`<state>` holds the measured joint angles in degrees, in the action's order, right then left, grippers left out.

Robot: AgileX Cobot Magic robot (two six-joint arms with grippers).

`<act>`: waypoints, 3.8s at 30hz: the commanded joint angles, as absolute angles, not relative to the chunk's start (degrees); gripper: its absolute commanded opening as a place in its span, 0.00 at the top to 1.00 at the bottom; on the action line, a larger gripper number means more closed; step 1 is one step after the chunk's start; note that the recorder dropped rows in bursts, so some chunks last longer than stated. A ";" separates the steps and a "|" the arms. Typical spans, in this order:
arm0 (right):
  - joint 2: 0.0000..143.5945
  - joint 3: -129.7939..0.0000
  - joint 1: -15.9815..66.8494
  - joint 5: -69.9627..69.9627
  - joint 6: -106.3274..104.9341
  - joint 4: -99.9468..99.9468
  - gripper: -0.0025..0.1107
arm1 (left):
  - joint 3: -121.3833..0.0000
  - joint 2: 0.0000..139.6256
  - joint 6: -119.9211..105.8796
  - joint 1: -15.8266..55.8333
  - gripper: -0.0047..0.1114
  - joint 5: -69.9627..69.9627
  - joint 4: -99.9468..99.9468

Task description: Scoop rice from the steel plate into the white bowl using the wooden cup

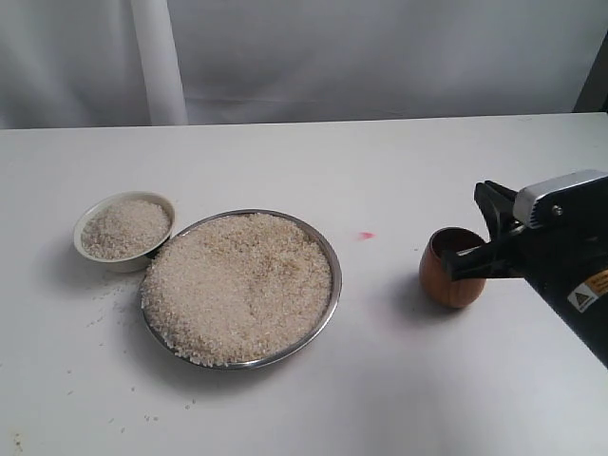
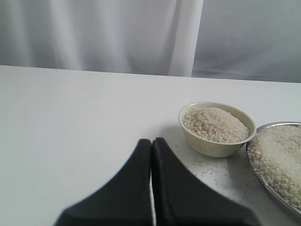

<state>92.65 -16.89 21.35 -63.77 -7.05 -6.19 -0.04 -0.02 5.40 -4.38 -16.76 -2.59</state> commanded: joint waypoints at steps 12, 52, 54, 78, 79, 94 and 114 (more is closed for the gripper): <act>86.25 -16.07 21.24 -65.22 -7.14 -5.69 0.98 | 0.00 0.00 5.50 -4.01 0.96 -16.30 -2.52; 29.28 -16.07 10.80 -15.76 -33.01 -12.88 0.98 | 0.00 0.00 5.50 -4.01 0.96 -16.30 -2.52; 29.28 -16.07 10.80 -15.76 -33.01 -12.88 0.98 | 0.00 0.00 5.50 -4.01 0.96 -16.30 -2.52; 10.75 -2.26 5.94 -10.48 -9.92 2.85 0.98 | 0.00 0.00 5.50 -4.01 0.96 -16.30 -2.52; 9.78 -1.34 5.94 -10.48 -9.92 3.53 0.98 | 0.00 0.00 5.50 -4.01 0.96 -16.30 -2.52; 0.00 0.00 5.94 -0.72 0.91 12.25 0.98 | 0.00 0.00 5.50 -4.01 0.96 -16.30 -2.52; 0.00 0.00 5.94 1.32 0.91 8.45 0.98 | 0.00 0.00 5.50 -4.01 0.96 -16.30 -2.52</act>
<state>0.21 -0.18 6.37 1.19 0.89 8.88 -0.04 -0.02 5.40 -4.38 -16.76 -2.59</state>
